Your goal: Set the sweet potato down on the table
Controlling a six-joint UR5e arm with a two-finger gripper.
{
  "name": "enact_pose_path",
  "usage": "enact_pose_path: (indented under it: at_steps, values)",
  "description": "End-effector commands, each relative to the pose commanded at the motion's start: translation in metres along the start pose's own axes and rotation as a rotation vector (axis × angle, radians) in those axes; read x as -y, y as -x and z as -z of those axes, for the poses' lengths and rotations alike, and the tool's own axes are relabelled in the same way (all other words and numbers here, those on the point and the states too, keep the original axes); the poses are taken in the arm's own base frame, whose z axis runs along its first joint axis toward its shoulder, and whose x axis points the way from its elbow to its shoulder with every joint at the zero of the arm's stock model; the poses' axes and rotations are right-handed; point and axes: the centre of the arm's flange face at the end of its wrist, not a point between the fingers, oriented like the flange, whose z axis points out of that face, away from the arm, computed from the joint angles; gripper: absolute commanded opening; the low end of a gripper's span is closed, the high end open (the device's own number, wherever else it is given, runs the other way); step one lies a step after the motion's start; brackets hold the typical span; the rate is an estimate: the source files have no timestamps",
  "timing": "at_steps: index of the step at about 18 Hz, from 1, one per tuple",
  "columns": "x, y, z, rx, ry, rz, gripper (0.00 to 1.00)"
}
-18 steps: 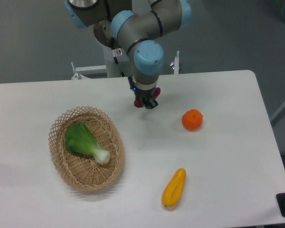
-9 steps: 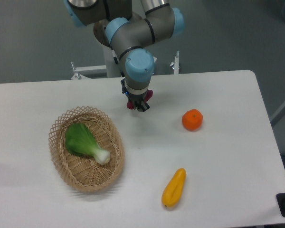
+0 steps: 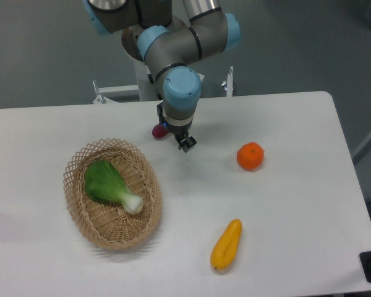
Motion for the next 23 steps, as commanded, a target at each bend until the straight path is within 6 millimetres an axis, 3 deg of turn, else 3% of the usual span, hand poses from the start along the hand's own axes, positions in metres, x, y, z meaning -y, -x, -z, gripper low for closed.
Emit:
enact_pose_path:
  at_steps: [4,11,16,18,23]
  values:
    - [-0.002,0.021,0.030,0.064,-0.010,0.011,1.00]
    - [-0.048,0.069,0.067,0.135,-0.027,0.096,1.00]
    - [-0.081,0.117,0.080,0.164,-0.035,0.159,1.00]
    - [-0.086,0.127,0.081,0.168,-0.037,0.165,1.00]
    - [-0.121,0.153,0.094,0.191,-0.061,0.208,1.00]
